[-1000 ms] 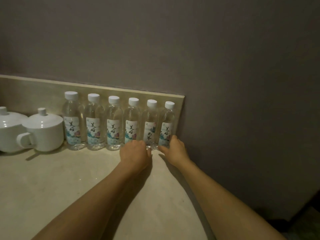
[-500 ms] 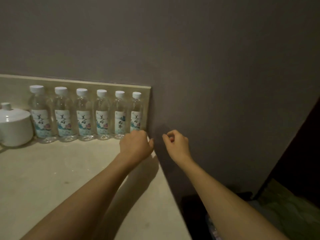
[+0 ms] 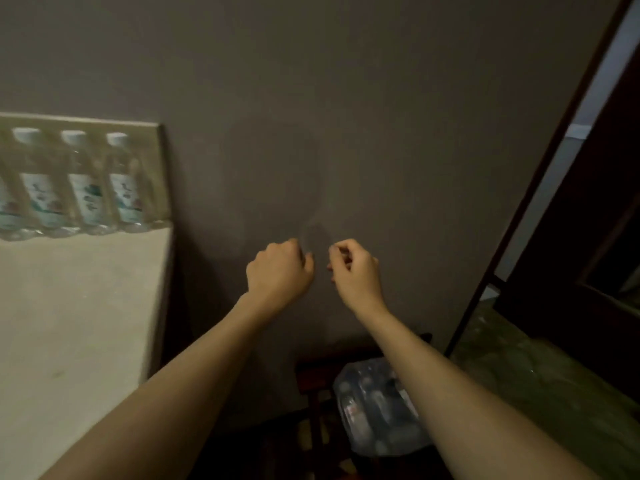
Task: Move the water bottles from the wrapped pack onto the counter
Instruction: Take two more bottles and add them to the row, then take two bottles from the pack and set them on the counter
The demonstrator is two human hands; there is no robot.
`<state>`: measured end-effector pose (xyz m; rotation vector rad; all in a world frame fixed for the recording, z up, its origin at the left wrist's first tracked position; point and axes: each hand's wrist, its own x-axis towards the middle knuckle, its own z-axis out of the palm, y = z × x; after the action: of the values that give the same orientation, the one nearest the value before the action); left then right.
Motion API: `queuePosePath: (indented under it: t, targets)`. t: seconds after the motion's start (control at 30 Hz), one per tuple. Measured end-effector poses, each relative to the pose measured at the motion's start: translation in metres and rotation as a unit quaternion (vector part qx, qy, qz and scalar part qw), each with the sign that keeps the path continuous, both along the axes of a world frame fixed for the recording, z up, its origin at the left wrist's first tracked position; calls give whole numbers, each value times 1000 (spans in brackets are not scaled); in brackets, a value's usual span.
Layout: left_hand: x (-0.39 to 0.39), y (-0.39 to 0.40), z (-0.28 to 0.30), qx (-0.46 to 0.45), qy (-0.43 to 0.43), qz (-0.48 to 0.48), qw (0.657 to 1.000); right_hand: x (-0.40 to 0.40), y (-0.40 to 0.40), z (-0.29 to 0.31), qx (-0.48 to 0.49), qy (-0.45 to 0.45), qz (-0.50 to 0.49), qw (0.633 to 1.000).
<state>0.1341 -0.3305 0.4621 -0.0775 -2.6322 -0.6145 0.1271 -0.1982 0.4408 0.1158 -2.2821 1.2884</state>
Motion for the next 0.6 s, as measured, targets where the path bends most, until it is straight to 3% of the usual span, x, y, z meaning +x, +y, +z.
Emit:
queuePosePath:
  t: [0.27, 0.6]
  targets:
    - [2, 106, -36, 24, -36, -72, 996, 10, 104, -35, -53, -33, -48, 997]
    - [-43, 176, -142, 47, -261, -129, 956, -6, 184, -145, -70, -190, -128, 971]
